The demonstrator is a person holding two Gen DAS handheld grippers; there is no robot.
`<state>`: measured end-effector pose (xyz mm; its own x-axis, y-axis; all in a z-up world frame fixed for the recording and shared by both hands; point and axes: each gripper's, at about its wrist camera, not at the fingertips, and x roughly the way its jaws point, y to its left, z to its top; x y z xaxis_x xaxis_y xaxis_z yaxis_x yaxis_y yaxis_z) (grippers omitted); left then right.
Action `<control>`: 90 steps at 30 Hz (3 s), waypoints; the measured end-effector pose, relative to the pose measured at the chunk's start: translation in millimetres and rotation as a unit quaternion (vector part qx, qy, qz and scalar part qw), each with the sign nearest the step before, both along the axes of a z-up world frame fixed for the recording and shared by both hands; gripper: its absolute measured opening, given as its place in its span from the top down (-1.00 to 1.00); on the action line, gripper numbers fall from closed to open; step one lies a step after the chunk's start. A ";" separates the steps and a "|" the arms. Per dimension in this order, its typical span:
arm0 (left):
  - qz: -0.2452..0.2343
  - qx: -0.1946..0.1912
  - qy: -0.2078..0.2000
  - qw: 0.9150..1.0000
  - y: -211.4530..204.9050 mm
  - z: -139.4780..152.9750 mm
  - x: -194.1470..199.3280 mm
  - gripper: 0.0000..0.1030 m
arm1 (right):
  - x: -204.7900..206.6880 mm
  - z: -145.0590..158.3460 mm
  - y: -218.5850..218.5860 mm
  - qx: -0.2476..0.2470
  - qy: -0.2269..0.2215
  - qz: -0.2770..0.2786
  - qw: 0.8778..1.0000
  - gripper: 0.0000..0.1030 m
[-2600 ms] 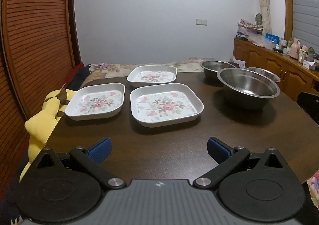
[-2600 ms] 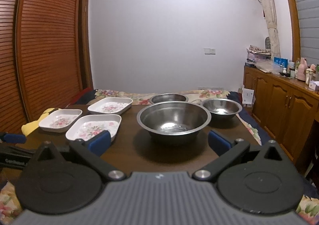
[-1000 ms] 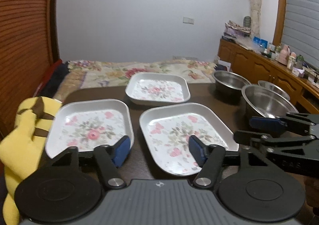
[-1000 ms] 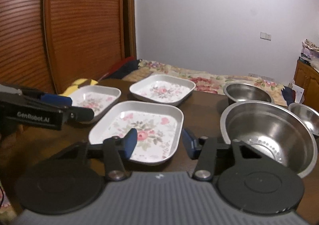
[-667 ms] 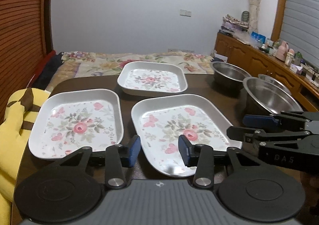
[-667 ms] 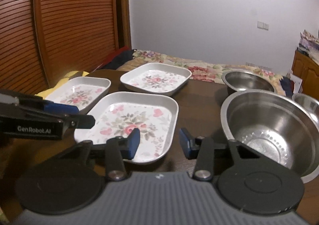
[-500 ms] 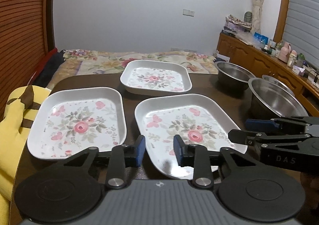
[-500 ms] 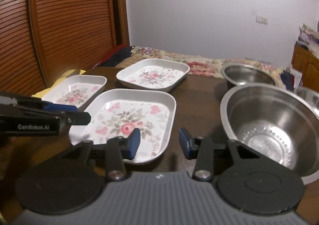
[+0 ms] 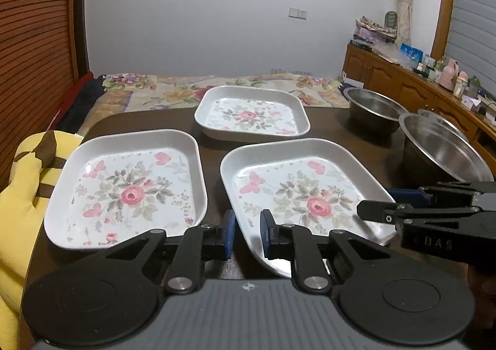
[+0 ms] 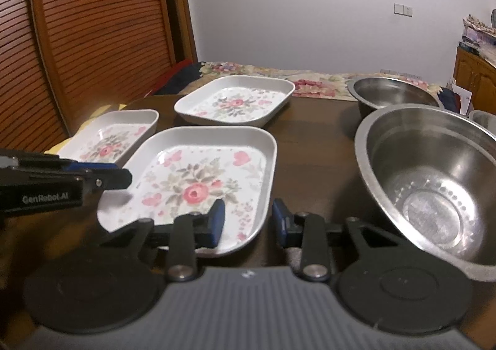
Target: Organize plates and bowls
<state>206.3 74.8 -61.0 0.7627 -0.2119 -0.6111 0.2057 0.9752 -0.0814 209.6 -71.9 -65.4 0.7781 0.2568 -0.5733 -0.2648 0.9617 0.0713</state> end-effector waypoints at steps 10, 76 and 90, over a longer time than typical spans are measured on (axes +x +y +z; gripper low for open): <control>-0.005 0.006 0.007 1.000 -0.5 -7.0 1.4 0.75 | 2.6 -1.9 -0.7 0.002 -0.001 -0.003 1.000 0.41; 0.000 -0.014 -0.004 1.000 17.5 -11.6 -118.6 0.76 | -120.0 -16.0 1.8 0.058 -0.025 0.007 0.998 0.60; 0.011 -0.031 -0.013 0.999 34.5 2.2 -117.9 0.69 | -121.1 7.1 -11.1 0.078 -0.043 0.002 0.996 0.58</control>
<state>88.5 109.2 -58.7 0.7830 -0.2313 -0.5774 0.1872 0.9729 -0.1358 88.5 -83.0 -58.3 0.8221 0.3399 -0.4567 -0.2794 0.9398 0.1966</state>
